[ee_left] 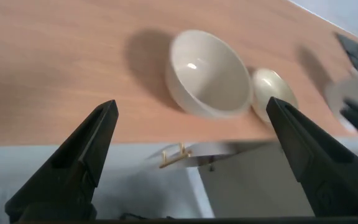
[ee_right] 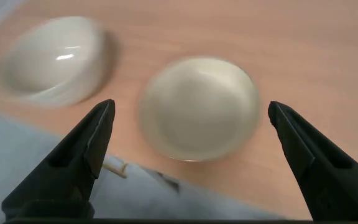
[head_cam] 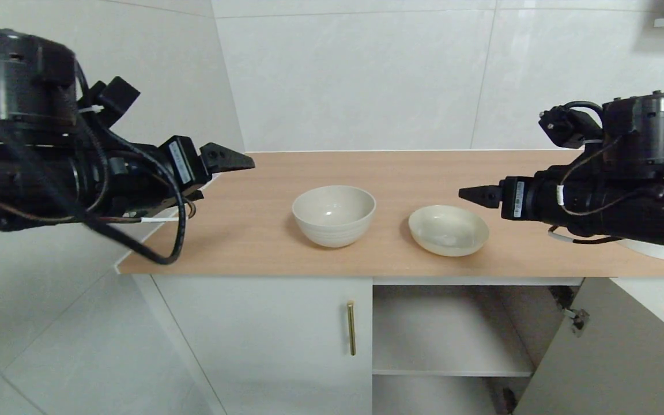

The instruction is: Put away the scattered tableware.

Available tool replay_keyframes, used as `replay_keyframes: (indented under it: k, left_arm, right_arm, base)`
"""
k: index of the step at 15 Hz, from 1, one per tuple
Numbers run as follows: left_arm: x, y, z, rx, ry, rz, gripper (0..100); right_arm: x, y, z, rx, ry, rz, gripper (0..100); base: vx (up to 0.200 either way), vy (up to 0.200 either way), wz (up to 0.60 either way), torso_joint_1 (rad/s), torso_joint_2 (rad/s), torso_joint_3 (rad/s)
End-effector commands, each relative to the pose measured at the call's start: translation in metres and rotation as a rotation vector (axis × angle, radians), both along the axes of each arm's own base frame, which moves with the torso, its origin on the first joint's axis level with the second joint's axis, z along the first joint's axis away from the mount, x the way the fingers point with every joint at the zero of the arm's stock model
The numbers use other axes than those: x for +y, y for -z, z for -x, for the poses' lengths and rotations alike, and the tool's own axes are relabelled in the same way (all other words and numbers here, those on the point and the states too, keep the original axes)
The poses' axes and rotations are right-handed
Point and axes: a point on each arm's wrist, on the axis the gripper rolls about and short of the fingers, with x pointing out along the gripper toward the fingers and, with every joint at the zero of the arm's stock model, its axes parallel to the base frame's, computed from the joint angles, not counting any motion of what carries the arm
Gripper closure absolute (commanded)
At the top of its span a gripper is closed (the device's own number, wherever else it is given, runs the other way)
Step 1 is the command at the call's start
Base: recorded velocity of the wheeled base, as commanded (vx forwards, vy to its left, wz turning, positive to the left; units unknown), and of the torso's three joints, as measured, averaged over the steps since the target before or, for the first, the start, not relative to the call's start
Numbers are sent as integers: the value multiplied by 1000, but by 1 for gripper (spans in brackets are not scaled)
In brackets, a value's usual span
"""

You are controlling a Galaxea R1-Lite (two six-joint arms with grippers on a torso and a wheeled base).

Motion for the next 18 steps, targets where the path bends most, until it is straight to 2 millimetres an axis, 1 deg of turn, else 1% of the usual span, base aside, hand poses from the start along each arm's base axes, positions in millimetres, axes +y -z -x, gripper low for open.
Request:
replay_keyframes:
  k: [1, 2, 3, 4, 6, 10, 13, 15, 18]
  left_arm:
    - [-28, 17, -50, 102, -105, -27, 0]
    - [-33, 20, -56, 103, -131, -44, 0]
    - [-52, 36, -71, 114, -183, -101, 0]
    - [-61, 45, -77, 124, -204, -129, 0]
    - [-70, 58, -87, 132, -250, -168, 0]
    - [-78, 60, -88, 99, -236, -148, 0]
    - [-90, 72, -87, 126, -204, -166, 0]
    - [-94, 81, -90, 145, -197, -179, 0]
    - [-95, 84, -91, 150, -195, -182, 0]
  right_arm:
    - [7, 7, -29, 84, 87, -34, 0]
    - [7, 9, -31, 85, 97, -30, 0]
    - [5, 10, -33, 83, 125, -21, 0]
    - [5, 11, -33, 84, 133, -19, 0]
    - [5, 12, -32, 86, 138, -18, 0]
    - [5, 14, -34, 93, 141, -15, 0]
    - [5, 12, -33, 87, 150, -14, 0]
    - [4, 13, -32, 87, 157, -11, 0]
    - [4, 13, -33, 86, 158, -10, 0]
  base:
    - [0, 0, 0, 0, 0, 0]
    - [0, 0, 0, 0, 0, 0]
    - [0, 0, 0, 0, 0, 0]
    - [0, 0, 0, 0, 0, 0]
    - [0, 0, 0, 0, 0, 0]
    - [0, 0, 0, 0, 0, 0]
    - [0, 0, 0, 0, 0, 0]
    - [0, 0, 0, 0, 0, 0]
    - [0, 0, 0, 0, 0, 0]
